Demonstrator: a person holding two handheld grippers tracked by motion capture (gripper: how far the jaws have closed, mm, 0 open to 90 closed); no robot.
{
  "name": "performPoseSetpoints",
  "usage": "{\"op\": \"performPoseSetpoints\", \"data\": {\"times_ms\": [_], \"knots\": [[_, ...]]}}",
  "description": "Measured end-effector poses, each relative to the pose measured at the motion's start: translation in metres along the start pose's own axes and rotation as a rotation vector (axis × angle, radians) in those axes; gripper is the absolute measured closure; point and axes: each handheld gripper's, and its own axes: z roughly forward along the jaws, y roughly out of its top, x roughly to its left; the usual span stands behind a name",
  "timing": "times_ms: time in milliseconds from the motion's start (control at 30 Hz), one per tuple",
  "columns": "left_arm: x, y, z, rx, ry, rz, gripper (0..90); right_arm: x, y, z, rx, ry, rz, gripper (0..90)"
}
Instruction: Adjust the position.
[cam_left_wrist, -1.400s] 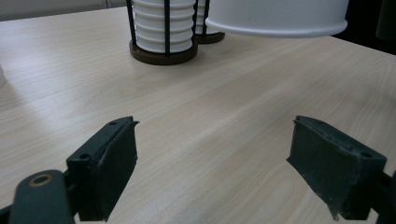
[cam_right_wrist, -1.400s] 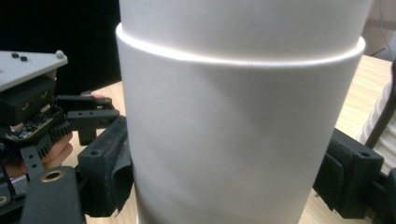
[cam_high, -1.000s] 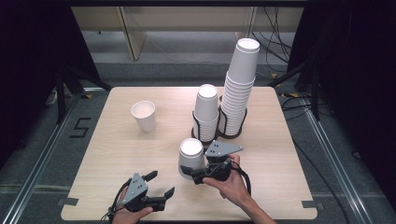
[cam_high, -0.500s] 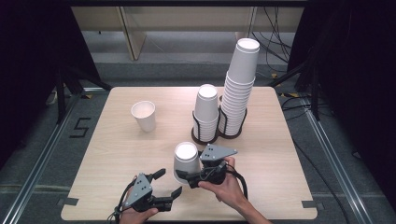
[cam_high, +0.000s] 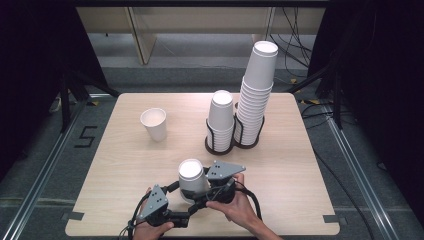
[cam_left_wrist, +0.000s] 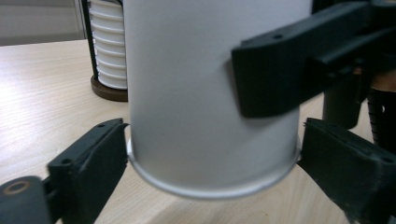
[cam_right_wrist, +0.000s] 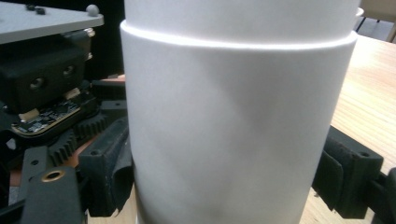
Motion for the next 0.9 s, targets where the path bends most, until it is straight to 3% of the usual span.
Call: {"op": "performPoseSetpoints", "data": {"times_ms": [33, 100, 133, 200, 233, 300, 367, 400, 467, 533, 567, 600, 633, 667, 833, 900], "knots": [[0.0, -0.001, 0.001, -0.009, -0.006, -0.007, 5.1, 0.0, 0.0, 0.001, -0.01, -0.004, -0.018, 18.7], [0.001, -0.001, 0.002, 0.005, -0.006, -0.018, 2.8, 0.004, 0.0, 0.003, -0.009, 0.017, 0.018, 18.7], [0.001, -0.002, 0.003, 0.004, -0.012, -0.029, 1.7, 0.003, 0.001, 0.003, -0.016, 0.007, -0.022, 18.7], [0.001, -0.003, 0.005, 0.008, -0.026, -0.039, 0.2, 0.005, 0.002, 0.003, -0.023, 0.009, -0.031, 18.8], [0.001, -0.003, 0.005, 0.01, -0.024, -0.04, 0.0, 0.006, 0.001, 0.004, -0.024, 0.031, -0.008, 18.7], [0.0, -0.002, 0.005, 0.014, -0.018, -0.039, 0.0, 0.007, 0.002, 0.004, -0.041, 0.005, -0.035, 18.7], [0.0, -0.003, 0.006, -0.002, -0.028, -0.041, 0.0, 0.009, 0.002, 0.004, -0.03, 0.038, -0.004, 18.7], [0.001, -0.003, 0.006, -0.003, -0.032, -0.043, 0.0, 0.009, 0.001, 0.004, -0.041, 0.036, 0.008, 18.7], [0.001, -0.003, 0.006, -0.004, -0.035, -0.049, 0.0, 0.008, 0.002, 0.003, -0.042, 0.016, -0.016, 18.7], [0.001, -0.003, 0.006, -0.003, -0.034, -0.05, 0.0, 0.01, 0.001, 0.003, -0.032, 0.027, 0.019, 18.7], [0.001, -0.002, 0.006, 0.0, -0.033, -0.05, 0.0, 0.01, 0.001, 0.003, -0.027, 0.027, 0.017, 18.7], [0.001, -0.002, 0.005, 0.012, -0.026, -0.047, 0.0, 0.009, 0.001, 0.004, -0.047, 0.026, -0.025, 18.7], [0.001, -0.003, 0.007, -0.005, -0.038, -0.057, 0.0, 0.009, 0.001, 0.005, -0.059, 0.032, -0.03, 18.8], [0.001, -0.003, 0.007, -0.005, -0.039, -0.059, 0.0, 0.01, 0.001, 0.005, -0.046, 0.048, -0.004, 18.7], [0.002, -0.002, 0.006, 0.019, -0.03, -0.074, 0.0, 0.013, 0.001, 0.006, -0.065, 0.052, -0.031, 18.9], [0.003, -0.003, 0.007, 0.009, -0.036, -0.085, 0.0, 0.016, 0.001, 0.006, -0.06, 0.059, -0.017, 18.9]]}}
